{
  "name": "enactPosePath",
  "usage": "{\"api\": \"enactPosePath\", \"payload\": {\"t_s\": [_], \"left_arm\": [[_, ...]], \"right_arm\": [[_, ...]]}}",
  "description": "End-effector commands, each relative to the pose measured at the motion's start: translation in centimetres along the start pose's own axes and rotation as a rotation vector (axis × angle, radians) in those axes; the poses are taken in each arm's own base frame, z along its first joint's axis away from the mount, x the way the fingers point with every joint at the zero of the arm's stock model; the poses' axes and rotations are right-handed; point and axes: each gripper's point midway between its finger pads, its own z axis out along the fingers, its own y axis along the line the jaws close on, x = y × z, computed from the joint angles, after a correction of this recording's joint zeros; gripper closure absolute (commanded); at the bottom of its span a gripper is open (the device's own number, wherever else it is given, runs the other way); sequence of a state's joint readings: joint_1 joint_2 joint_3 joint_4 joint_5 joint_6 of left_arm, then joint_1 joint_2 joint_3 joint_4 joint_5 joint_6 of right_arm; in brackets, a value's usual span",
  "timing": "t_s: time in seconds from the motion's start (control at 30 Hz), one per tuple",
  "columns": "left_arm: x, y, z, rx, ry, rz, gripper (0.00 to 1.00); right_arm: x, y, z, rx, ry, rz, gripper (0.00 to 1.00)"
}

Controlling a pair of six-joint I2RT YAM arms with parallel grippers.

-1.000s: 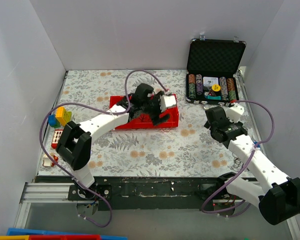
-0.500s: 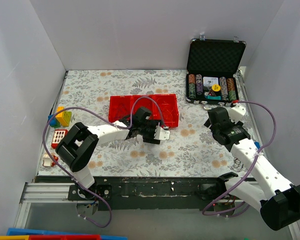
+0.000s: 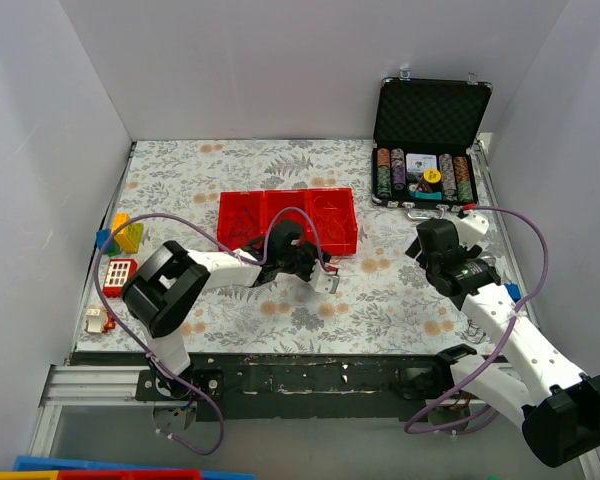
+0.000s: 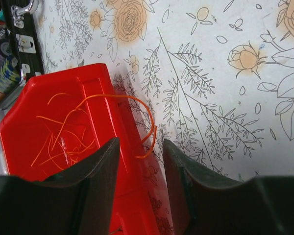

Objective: Untangle the cables

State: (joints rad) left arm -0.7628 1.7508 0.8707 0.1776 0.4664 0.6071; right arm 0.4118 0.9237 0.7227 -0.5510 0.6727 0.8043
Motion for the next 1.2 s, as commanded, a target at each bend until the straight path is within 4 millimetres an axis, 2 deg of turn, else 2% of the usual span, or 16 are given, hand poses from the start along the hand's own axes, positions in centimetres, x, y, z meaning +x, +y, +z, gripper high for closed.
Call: {"api": "enactPosePath", "payload": {"t_s": [0.0, 0.1, 0.27, 0.43, 0.67, 0.77, 0.93, 1.0, 1.07, 1.17], "left_arm": [[-1.4, 1.3, 0.8, -0.002, -0.064, 0.105, 0.62], [-1.2, 0.7, 1.0, 0.021, -0.062, 0.108, 0.64], [-1.1, 0.4, 1.0, 0.035, -0.058, 0.115, 0.74], [-0.9, 0.5, 1.2, 0.033, -0.051, 0.112, 0.91], [-0.8, 0.9, 1.3, 0.037, -0.043, 0.103, 1.00], [-1.4, 2.8, 1.2, -0.003, -0.047, 0.071, 1.00], [-4.5, 11.8, 0.0, -0.187, -0.086, -0.091, 1.00], [-5.3, 14.3, -0.7, -0.237, -0.104, -0.144, 1.00], [-5.5, 15.9, -1.1, -0.277, -0.112, -0.169, 1.00], [-4.1, 16.6, -0.9, -0.313, -0.081, -0.163, 1.00]], "right_arm": [[-0.8, 0.4, -0.1, -0.029, -0.033, 0.019, 0.20], [-0.8, 0.3, -0.1, -0.025, -0.037, 0.016, 0.20], [-0.9, 0.3, 0.0, -0.027, -0.040, 0.020, 0.21], [-0.8, 0.4, 0.0, -0.028, -0.034, 0.023, 0.21], [-1.1, 0.3, -0.1, -0.025, -0.041, 0.025, 0.23], [-1.4, 0.2, -0.2, -0.021, -0.049, 0.032, 0.23], [-2.0, 0.0, -0.3, -0.005, -0.067, 0.034, 0.23], [-2.0, -0.1, -0.2, 0.001, -0.065, 0.033, 0.23], [-1.9, -0.2, -0.1, 0.004, -0.063, 0.034, 0.24], [-1.8, -0.4, 0.0, 0.014, -0.060, 0.035, 0.24]]}}
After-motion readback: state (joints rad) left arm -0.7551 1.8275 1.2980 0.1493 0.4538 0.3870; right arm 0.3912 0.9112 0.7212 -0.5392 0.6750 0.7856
